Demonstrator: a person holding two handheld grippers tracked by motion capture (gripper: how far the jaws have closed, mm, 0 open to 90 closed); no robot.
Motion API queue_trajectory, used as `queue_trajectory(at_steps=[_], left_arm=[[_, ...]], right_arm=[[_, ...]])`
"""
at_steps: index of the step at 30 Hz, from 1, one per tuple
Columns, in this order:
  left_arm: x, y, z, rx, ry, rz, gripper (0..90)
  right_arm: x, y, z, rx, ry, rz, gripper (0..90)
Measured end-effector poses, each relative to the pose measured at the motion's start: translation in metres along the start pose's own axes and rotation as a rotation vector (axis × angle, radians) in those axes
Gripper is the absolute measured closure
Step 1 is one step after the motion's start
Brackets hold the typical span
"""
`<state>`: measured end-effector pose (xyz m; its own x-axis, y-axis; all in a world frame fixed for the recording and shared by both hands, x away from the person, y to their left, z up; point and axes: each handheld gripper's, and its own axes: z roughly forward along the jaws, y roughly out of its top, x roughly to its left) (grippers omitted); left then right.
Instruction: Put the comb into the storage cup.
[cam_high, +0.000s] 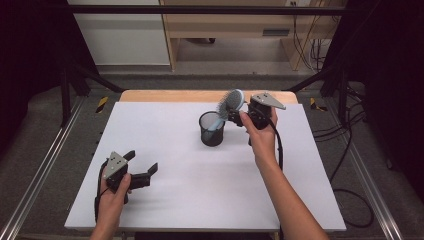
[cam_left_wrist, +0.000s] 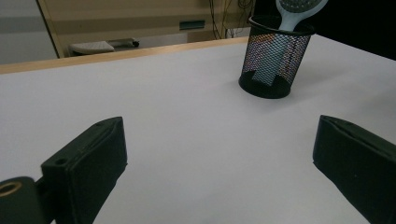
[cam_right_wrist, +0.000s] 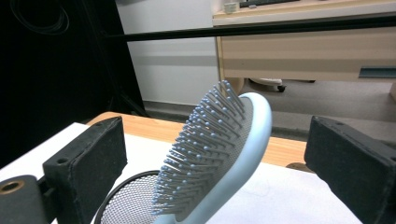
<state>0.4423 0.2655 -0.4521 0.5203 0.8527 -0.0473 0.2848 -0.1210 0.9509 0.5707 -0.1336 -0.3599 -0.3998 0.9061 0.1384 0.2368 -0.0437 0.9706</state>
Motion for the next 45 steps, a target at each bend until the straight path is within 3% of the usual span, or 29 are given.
queue_trajectory(at_steps=[7,15,45], left_arm=[[0.000,0.000,0.000,0.001,0.000,0.000,3.1],[0.000,0.000,0.000,0.002,0.000,0.001,3.1],[0.000,-0.001,0.000,-0.001,0.001,-0.004,3.1]], right_arm=[[0.000,0.002,-0.006,0.004,-0.010,-0.057,5.2],[0.002,0.004,-0.012,0.005,-0.001,-0.090,5.0],[-0.003,0.011,-0.032,-0.020,0.018,-0.112,4.3]])
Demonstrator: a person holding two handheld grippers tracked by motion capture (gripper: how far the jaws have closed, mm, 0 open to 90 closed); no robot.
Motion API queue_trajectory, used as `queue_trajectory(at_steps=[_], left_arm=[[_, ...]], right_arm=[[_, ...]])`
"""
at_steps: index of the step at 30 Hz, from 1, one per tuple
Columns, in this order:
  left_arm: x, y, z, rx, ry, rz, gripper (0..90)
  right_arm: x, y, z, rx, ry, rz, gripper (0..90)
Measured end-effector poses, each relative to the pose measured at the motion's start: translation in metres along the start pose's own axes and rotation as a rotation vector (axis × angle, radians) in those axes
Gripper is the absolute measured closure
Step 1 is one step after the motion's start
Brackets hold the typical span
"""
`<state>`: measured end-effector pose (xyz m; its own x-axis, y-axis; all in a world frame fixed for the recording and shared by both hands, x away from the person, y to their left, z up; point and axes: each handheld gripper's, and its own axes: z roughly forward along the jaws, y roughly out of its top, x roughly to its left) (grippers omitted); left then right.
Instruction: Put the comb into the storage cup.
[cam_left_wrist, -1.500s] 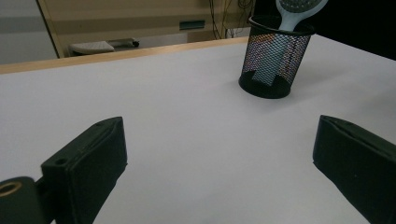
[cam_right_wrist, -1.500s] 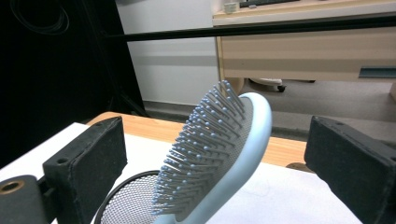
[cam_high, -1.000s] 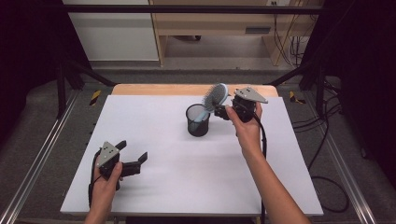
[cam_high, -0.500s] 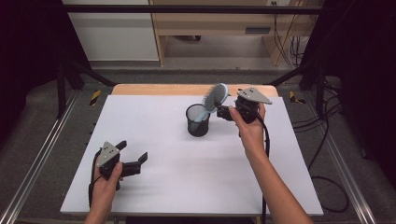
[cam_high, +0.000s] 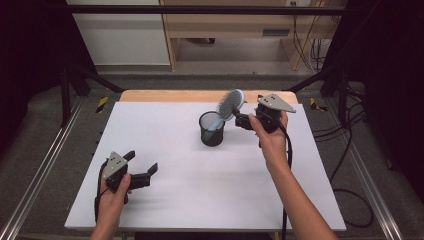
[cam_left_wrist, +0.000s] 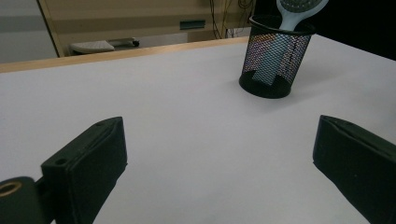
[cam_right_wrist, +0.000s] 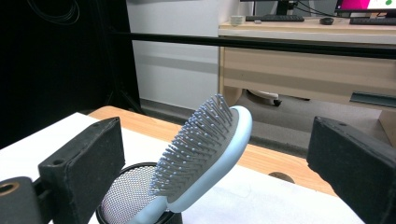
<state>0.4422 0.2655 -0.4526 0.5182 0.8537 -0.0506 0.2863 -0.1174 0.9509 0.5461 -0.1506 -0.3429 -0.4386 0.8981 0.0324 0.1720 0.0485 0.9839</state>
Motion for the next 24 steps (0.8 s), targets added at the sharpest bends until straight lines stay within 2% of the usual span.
queue_trajectory(at_steps=[24], left_arm=[[0.003,0.000,-0.003,-0.011,0.010,-0.003,3.1]], right_arm=[[-0.017,-0.005,-0.025,-0.008,0.003,-0.010,2.8]])
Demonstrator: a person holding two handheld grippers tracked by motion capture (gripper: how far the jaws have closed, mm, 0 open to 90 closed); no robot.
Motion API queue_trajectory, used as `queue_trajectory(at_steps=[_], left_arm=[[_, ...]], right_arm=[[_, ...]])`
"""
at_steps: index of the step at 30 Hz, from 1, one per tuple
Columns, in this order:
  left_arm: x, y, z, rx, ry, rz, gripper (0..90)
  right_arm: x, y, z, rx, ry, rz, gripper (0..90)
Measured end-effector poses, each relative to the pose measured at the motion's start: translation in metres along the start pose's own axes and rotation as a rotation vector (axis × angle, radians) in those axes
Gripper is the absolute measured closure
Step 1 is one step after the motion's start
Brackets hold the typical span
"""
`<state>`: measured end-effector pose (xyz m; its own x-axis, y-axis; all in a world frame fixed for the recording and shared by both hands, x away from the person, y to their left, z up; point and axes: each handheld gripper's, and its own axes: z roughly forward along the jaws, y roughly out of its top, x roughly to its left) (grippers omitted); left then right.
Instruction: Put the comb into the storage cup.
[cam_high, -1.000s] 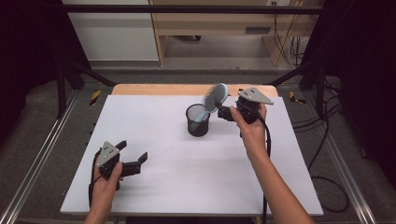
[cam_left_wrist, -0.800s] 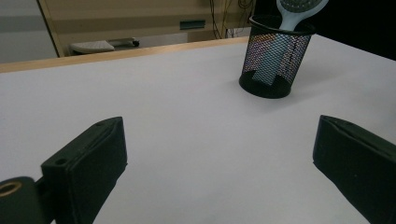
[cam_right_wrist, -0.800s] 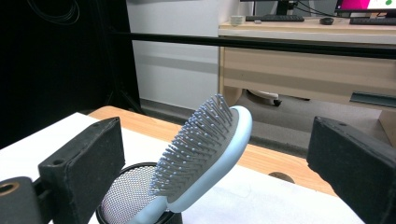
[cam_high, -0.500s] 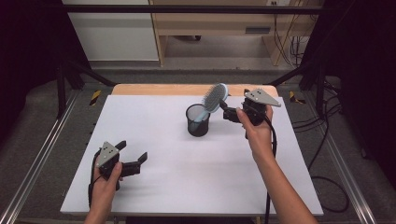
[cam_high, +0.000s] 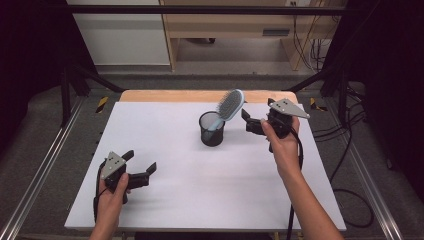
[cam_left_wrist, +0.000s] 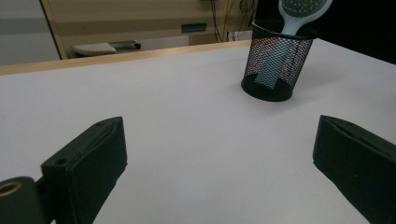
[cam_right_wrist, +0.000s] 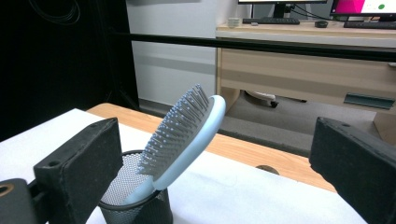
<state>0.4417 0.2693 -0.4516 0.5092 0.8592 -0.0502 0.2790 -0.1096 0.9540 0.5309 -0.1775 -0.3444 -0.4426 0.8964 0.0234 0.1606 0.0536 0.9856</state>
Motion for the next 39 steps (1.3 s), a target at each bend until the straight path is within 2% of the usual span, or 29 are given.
queue_trajectory(at_steps=[11,18,23,31,34,36,39], left_arm=[[0.005,0.000,-0.004,-0.018,0.014,0.001,3.2],[0.008,0.000,-0.005,-0.016,0.014,-0.005,3.2],[0.014,0.000,-0.007,-0.020,0.014,-0.021,3.2],[0.027,0.001,-0.015,-0.046,0.042,-0.046,3.2],[0.032,0.002,-0.018,-0.049,0.037,-0.045,3.2],[0.034,0.002,-0.020,-0.051,0.021,-0.058,3.2],[0.036,0.001,-0.023,-0.049,0.012,-0.052,3.2]], right_arm=[[-0.005,-0.009,-0.013,0.010,0.005,-0.016,2.6],[-0.007,-0.015,-0.023,0.023,0.009,-0.053,2.4],[-0.011,-0.020,-0.032,0.020,0.008,-0.048,2.4],[-0.020,-0.030,-0.048,0.024,-0.018,-0.051,3.1],[-0.025,-0.034,-0.055,0.023,-0.031,-0.048,3.4],[-0.028,-0.037,-0.059,0.029,-0.038,-0.034,3.7],[-0.037,-0.043,-0.068,0.037,-0.057,-0.019,4.3]])
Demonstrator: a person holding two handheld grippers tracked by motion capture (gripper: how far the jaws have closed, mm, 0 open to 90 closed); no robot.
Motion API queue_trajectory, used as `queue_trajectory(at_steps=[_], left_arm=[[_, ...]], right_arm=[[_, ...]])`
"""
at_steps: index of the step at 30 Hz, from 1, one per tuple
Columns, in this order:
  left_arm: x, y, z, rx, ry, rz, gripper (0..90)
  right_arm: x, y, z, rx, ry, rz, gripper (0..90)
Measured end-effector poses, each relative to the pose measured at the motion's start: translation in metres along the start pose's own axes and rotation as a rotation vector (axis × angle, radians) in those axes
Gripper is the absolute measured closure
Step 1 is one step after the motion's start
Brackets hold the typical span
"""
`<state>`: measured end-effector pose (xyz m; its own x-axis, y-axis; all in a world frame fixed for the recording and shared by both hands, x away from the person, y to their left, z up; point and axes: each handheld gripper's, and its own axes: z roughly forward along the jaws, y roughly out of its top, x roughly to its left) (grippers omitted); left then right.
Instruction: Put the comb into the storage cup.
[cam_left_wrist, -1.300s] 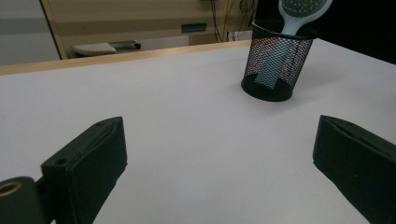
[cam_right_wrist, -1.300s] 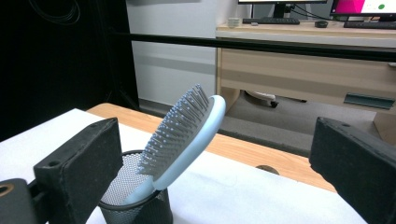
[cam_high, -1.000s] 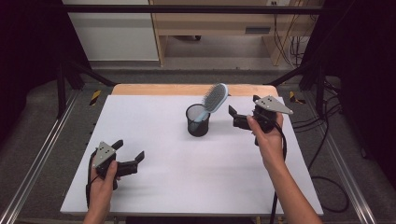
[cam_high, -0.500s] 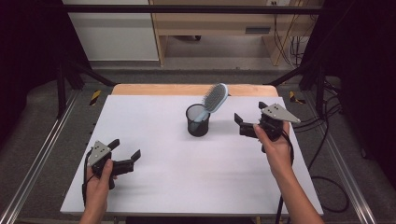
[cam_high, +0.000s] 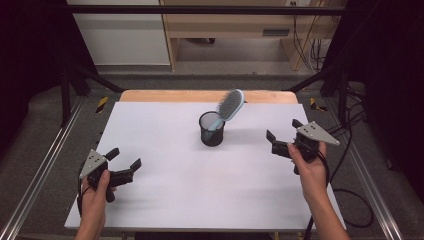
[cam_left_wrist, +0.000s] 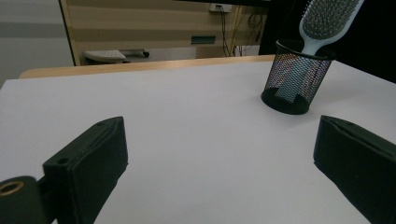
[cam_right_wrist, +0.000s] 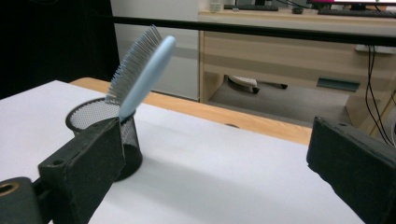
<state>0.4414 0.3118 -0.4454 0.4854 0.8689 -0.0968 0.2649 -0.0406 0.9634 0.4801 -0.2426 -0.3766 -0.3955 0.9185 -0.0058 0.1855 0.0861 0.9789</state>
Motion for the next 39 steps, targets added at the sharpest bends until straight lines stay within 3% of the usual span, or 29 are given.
queue_trajectory(at_steps=[7,14,24,39], left_arm=[[0.002,0.001,-0.009,-0.007,-0.005,0.023,3.1],[0.001,0.001,-0.010,-0.011,-0.006,0.026,3.1],[0.002,0.002,-0.012,-0.024,-0.006,0.022,3.1],[0.000,0.003,-0.013,-0.041,-0.017,0.026,3.1]], right_arm=[[-0.016,-0.016,-0.016,0.015,-0.016,0.031,4.0],[-0.028,-0.032,-0.030,-0.026,-0.048,0.025,3.9],[-0.040,-0.056,-0.046,-0.038,-0.078,0.020,3.6],[-0.039,-0.084,-0.055,-0.038,-0.029,0.053,3.6]])
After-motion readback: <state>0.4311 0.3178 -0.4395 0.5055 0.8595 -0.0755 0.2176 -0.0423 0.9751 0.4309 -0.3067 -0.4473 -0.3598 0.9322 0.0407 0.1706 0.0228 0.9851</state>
